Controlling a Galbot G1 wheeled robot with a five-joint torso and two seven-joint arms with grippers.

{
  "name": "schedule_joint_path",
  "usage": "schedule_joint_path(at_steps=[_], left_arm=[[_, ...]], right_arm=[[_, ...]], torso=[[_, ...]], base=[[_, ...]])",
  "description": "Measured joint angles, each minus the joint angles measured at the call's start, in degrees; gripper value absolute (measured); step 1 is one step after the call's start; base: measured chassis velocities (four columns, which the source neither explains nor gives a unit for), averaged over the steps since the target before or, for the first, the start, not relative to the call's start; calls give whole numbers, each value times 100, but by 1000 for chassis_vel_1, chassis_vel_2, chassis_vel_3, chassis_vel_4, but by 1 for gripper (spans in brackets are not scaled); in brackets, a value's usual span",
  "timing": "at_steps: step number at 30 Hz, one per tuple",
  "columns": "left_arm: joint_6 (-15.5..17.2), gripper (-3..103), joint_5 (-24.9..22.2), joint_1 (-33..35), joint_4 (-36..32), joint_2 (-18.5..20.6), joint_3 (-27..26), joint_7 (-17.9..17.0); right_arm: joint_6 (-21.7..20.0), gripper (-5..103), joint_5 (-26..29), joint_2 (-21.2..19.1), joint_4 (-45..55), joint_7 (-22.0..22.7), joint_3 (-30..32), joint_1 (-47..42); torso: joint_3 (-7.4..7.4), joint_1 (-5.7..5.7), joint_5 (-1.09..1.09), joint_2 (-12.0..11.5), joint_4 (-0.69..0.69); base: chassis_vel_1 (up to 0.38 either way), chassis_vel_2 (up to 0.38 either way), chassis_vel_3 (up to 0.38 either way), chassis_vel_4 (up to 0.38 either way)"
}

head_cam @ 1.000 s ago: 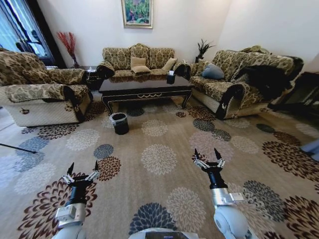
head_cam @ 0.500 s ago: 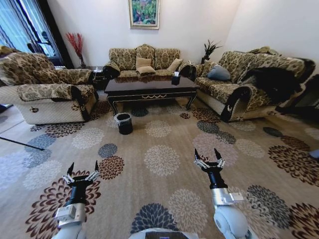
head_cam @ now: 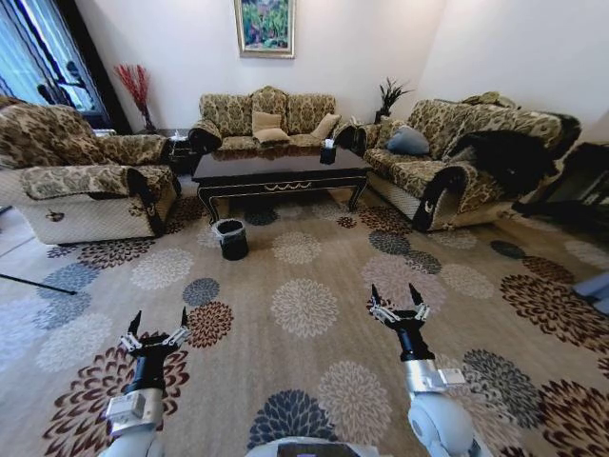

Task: Move to the front of the table and pick up the trash from the floor, then place it into the trash bin.

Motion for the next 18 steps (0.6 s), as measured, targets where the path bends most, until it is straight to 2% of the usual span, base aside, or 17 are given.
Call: schedule_joint_path(at_steps=[9, 18], left_arm=[[0, 100, 0, 0, 0, 0, 0, 0], [0, 100, 0, 0, 0, 0, 0, 0]], right_arm=[[0, 100, 0, 0, 0, 0, 0, 0], [0, 100, 0, 0, 0, 0, 0, 0]], torso=[[180, 137, 0, 319, 0], [310, 231, 0, 544, 0]], base=[[0, 0, 0, 0], [0, 0, 0, 0]])
